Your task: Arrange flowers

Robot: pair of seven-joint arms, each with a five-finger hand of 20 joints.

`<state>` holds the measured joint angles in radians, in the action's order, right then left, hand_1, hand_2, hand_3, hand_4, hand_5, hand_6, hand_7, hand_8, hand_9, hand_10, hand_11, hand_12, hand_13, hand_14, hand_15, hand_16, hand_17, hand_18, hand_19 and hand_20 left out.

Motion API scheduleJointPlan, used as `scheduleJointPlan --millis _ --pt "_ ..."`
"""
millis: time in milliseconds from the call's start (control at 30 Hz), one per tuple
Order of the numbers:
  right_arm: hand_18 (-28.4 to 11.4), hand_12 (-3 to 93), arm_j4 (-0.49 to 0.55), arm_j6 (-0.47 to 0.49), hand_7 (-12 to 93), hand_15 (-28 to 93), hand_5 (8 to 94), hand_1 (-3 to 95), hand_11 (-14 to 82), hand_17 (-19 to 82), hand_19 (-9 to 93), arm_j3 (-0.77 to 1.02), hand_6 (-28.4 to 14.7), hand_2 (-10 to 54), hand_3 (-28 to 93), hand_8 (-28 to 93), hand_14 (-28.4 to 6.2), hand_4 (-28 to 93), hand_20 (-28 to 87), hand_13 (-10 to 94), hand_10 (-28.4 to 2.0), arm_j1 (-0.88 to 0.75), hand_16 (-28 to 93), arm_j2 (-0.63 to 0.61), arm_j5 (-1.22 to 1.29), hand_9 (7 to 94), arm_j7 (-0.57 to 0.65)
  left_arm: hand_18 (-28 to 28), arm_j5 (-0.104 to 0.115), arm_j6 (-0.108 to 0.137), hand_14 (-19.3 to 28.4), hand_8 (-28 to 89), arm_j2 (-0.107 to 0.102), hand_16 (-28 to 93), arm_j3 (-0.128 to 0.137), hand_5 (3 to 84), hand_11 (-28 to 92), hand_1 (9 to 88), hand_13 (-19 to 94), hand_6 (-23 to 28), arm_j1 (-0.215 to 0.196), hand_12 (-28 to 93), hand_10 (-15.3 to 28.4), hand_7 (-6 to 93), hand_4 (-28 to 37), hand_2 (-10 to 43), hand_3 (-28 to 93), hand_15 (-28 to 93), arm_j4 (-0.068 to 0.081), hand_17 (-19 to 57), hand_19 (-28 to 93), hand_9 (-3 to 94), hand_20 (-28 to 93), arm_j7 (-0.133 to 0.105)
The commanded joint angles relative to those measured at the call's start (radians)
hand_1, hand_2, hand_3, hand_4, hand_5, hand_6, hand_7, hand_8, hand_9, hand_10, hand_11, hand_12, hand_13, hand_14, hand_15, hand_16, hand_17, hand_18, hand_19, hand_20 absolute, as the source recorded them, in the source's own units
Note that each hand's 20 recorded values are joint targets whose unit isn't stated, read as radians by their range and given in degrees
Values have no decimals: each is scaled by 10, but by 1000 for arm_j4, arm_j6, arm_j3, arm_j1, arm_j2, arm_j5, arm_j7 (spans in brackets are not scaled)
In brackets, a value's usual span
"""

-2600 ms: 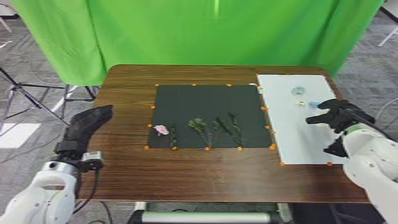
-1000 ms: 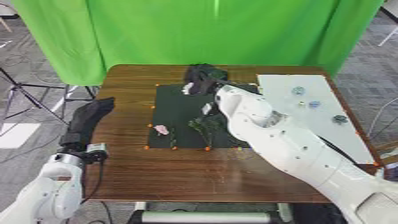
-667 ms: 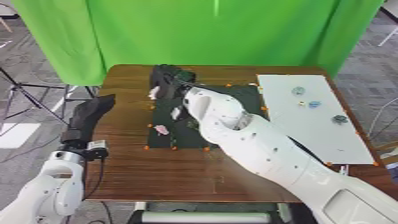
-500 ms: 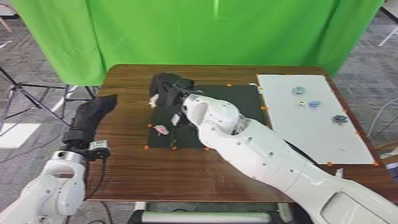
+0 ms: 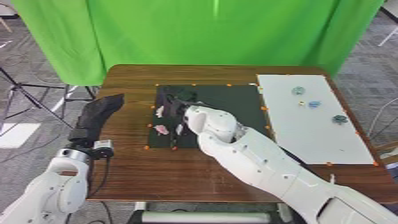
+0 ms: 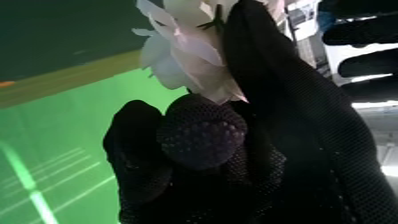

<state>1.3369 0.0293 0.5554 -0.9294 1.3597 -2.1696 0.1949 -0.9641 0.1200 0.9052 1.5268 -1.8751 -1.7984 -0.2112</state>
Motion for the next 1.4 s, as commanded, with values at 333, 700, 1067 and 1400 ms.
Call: scheduleJointPlan --millis 333,700,1067,1400 --pt "-119 272 -5 52 145 676 719 661 56 613 932 7 -8 -95 498 47 -35 -118 556 836 -119 2 276 0 -42 717 30 98 -9 -23 160 -62 9 12 -2 432 178 183 306 57 0 108 135 118 -283 -7 647 76 2 30 32 393 126 15" --pt "-118 183 -10 122 156 676 650 598 96 600 932 31 -4 -95 573 14 -34 -147 540 826 -125 1 272 3 -78 642 39 97 -15 -26 160 -62 15 12 8 432 177 188 305 57 -10 109 133 122 -283 -9 652 75 -5 30 30 392 126 23" --pt "-121 186 12 180 155 690 555 513 80 582 932 40 25 -95 648 -94 -35 -159 540 800 -135 28 263 -12 -64 566 54 98 -15 -23 159 -63 14 13 15 432 177 215 305 57 -22 110 133 121 -266 -15 656 75 -10 28 30 391 126 27" --pt "-120 178 45 226 140 681 520 491 71 576 932 41 37 -95 647 -91 -35 -160 523 797 -157 52 259 -27 -27 535 81 99 -19 -15 159 -65 10 13 27 422 178 223 306 34 -41 110 133 126 -262 -19 652 76 -22 25 28 391 125 27"
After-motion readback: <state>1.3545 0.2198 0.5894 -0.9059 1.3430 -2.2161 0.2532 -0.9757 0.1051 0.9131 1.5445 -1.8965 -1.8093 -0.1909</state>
